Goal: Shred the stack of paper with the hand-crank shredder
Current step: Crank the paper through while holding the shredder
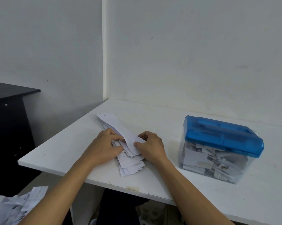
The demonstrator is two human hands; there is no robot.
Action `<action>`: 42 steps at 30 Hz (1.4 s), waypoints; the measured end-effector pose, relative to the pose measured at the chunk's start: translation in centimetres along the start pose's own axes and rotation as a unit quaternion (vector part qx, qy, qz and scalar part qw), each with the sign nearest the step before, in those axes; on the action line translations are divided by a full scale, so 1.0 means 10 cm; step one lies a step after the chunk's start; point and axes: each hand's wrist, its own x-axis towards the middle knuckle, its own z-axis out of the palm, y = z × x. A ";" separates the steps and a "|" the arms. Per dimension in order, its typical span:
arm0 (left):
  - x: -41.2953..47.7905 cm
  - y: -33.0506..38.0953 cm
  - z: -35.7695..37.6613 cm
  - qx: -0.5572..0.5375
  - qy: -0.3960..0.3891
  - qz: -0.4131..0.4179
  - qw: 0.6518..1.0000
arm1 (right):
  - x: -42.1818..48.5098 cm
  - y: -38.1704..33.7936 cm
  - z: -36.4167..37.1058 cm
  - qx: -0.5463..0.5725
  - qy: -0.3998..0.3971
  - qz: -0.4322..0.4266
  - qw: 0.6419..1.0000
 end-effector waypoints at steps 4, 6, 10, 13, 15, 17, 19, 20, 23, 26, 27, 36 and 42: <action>0.00 0.01 -0.01 -0.006 0.000 -0.008 1.000 | -0.01 -0.02 0.00 -0.008 -0.002 0.006 1.000; 0.00 0.02 -0.01 -0.015 0.001 -0.010 1.000 | -0.01 -0.03 0.00 0.007 -0.003 0.004 1.000; -0.02 0.04 -0.03 -0.027 -0.001 -0.001 1.000 | -0.03 -0.04 -0.02 0.062 0.008 0.006 0.998; -0.03 0.06 -0.07 -0.070 0.042 0.004 0.997 | -0.03 -0.08 -0.07 0.143 0.018 0.009 0.989; -0.07 0.10 -0.07 -0.098 0.109 -0.007 0.989 | -0.03 -0.14 -0.10 0.206 0.025 0.012 0.978; -0.10 0.19 -0.09 -0.125 0.148 -0.048 0.980 | -0.02 -0.24 -0.13 0.268 0.024 0.011 0.963; -0.08 0.34 -0.11 -0.134 0.108 -0.112 0.979 | 0.00 -0.33 -0.17 0.315 0.019 0.005 0.949; -0.07 0.41 -0.11 -0.130 0.077 -0.136 0.979 | 0.00 -0.37 -0.19 0.332 0.014 0.003 0.943; -0.01 0.61 -0.13 -0.158 0.052 -0.161 0.973 | 0.02 -0.43 -0.21 0.334 -0.004 0.009 0.942; 0.02 0.67 -0.16 -0.229 0.077 -0.179 0.954 | 0.05 -0.40 -0.22 0.316 -0.027 0.035 0.948; 0.02 0.67 -0.17 -0.238 0.080 -0.181 0.951 | 0.05 -0.39 -0.21 0.309 -0.038 0.047 0.949; -0.06 0.65 -0.15 -0.260 0.087 -0.152 0.950 | 0.05 -0.30 -0.11 0.346 -0.085 0.073 0.931; 0.00 0.89 -0.31 -0.319 0.106 -0.117 0.935 | -0.02 -0.50 -0.29 0.350 -0.122 0.031 0.928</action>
